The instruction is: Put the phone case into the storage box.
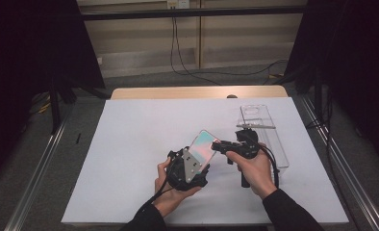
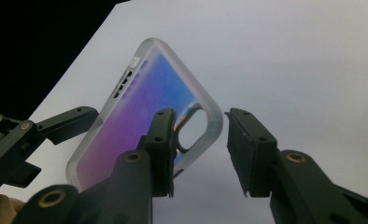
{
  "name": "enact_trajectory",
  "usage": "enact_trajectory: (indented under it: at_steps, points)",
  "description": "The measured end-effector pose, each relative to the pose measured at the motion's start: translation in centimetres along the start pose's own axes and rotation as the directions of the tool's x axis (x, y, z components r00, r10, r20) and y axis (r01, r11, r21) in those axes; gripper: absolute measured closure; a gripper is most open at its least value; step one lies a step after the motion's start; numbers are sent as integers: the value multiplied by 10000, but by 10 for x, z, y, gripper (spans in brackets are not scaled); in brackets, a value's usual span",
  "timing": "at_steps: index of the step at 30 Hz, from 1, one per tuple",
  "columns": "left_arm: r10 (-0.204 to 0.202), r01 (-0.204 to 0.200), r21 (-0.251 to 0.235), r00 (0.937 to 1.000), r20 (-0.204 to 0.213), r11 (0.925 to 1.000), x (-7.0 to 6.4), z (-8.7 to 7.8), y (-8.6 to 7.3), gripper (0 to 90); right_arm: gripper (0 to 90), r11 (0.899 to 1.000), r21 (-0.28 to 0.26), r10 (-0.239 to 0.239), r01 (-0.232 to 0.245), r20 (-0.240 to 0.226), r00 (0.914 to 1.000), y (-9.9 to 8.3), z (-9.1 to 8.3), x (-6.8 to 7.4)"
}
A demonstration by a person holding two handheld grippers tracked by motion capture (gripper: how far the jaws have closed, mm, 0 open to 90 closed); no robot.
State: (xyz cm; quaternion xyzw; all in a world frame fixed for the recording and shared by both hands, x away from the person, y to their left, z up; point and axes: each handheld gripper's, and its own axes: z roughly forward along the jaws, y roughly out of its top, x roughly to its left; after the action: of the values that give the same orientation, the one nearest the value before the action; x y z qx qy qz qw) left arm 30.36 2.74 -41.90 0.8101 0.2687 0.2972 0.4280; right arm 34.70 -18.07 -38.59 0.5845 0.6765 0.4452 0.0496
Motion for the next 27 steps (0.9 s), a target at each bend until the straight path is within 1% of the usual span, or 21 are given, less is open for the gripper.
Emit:
enact_trajectory:
  at_steps: [1, 3, 7, 9, 11, 13, 15, 17, 18, 19, 21, 22, 25, 27]
  points:
    - [59, -60, 53, 10000, 6, 10000, 0, 0, 0, 169, 626, 10000, 4, 32, -32, -25, 10000, 0, 1, 1]
    - [57, -57, 46, 10000, -1, 10000, 0, 0, 0, 169, 644, 10000, -59, -17, 17, -8, 10000, -1, 2, 2]
    - [54, -54, 94, 10000, -7, 9999, 1, 0, 0, 169, 660, 9999, -44, 117, -118, -62, 9999, -1, 4, 2]
    - [-38, 38, 92, 10000, 11, 10000, 1, 1, 0, 169, 672, 9998, -58, 163, -163, -29, 9999, -1, 5, 2]
    - [24, -24, 168, 10000, -9, 9999, 1, 1, 0, 169, 681, 9998, -68, 212, -212, -21, 9998, -2, 6, 2]
    - [-42, 43, 151, 10000, -38, 9999, 2, 2, -1, 169, 690, 9996, -131, 253, -253, 8, 9997, -2, 7, 2]
    - [-49, 50, 172, 10000, -67, 9998, 2, 2, -1, 169, 723, 9994, -196, 291, -289, 51, 9996, -2, 7, 1]
    - [15, -13, 244, 10000, -83, 9997, 2, 2, -1, 169, 728, 9989, -237, 400, -399, 25, 9992, -3, 8, 1]
    - [-34, 36, 195, 9999, -122, 9998, 2, 3, -1, 170, 732, 9990, -230, 379, -378, 49, 9993, -3, 9, 0]
    - [6, -3, 271, 9999, -103, 9996, 3, 3, -1, 169, 735, 9988, -269, 417, -416, 55, 9991, -3, 9, 1]
    - [-13, 17, 269, 9999, -159, 9996, 3, 4, -2, 169, 737, 9989, -275, 373, -369, 143, 9992, -4, 10, 1]
    - [72, -66, 335, 9998, -174, 9994, 3, 4, -2, 170, 742, 9988, -291, 408, -404, 126, 9991, -4, 11, 1]
    - [30, -24, 298, 9998, -191, 9996, 2, 5, -3, 169, 751, 9986, -312, 425, -422, 101, 9990, -4, 11, 1]
    - [61, -53, 373, 9997, -219, 9993, 2, 5, -3, 169, 760, 9985, -312, 459, -456, 77, 9989, -4, 10, 1]
